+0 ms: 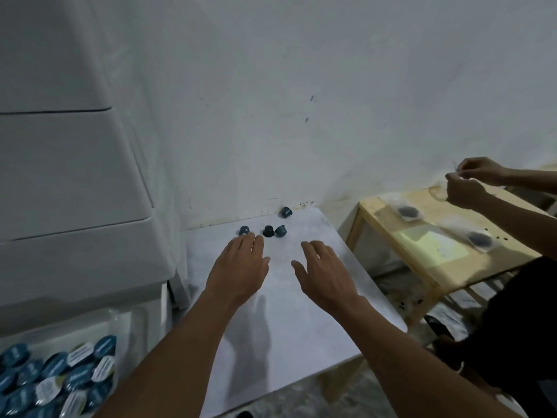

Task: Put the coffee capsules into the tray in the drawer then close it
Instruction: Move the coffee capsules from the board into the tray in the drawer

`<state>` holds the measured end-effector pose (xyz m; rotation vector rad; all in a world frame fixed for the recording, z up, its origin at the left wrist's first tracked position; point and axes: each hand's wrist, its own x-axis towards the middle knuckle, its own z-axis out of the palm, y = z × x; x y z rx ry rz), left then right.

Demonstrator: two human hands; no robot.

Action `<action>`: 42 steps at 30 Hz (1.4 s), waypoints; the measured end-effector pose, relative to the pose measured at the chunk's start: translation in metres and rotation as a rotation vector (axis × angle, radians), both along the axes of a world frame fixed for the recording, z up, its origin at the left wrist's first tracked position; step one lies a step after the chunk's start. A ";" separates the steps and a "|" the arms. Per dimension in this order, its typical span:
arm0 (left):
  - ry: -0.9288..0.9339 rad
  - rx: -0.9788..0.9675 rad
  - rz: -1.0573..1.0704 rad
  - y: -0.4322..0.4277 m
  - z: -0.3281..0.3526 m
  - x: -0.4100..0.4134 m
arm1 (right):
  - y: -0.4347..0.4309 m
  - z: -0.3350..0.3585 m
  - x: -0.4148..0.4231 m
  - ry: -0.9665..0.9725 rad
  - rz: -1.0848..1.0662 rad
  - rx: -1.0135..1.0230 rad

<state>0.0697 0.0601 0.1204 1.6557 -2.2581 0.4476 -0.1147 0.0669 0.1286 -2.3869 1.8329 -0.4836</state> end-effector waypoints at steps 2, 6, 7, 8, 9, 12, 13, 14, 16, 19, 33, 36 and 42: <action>0.019 0.033 0.017 -0.027 -0.012 0.002 | -0.029 -0.008 -0.001 -0.016 -0.011 0.035; 0.040 0.104 0.026 -0.070 -0.035 0.005 | -0.081 -0.024 0.003 0.000 -0.013 0.127; 0.037 0.111 0.032 -0.081 -0.041 0.009 | -0.094 -0.028 0.006 0.001 -0.010 0.146; 0.031 0.118 0.043 -0.091 -0.045 0.012 | -0.107 -0.032 0.010 0.000 -0.001 0.155; 0.027 0.130 0.057 -0.101 -0.049 0.016 | -0.119 -0.036 0.014 -0.002 0.017 0.155; 0.007 0.150 0.084 -0.119 -0.062 0.029 | -0.149 -0.048 0.031 -0.014 0.080 0.178; 0.001 0.157 0.095 -0.125 -0.065 0.032 | -0.159 -0.052 0.036 -0.020 0.098 0.190; 0.001 0.172 0.111 -0.131 -0.067 0.035 | -0.168 -0.055 0.041 -0.030 0.116 0.202; 0.010 0.212 0.156 -0.142 -0.068 0.037 | -0.187 -0.062 0.048 -0.049 0.152 0.220; 0.007 0.233 0.194 -0.157 -0.068 0.036 | -0.212 -0.070 0.053 -0.010 0.208 0.258; 0.076 0.424 0.250 -0.235 -0.108 0.032 | -0.286 -0.132 0.070 0.215 0.317 0.334; 0.103 0.523 0.271 -0.243 -0.123 0.034 | -0.291 -0.142 0.070 0.202 0.311 0.349; 0.133 0.636 0.240 -0.256 -0.135 0.034 | -0.298 -0.151 0.070 0.186 0.319 0.323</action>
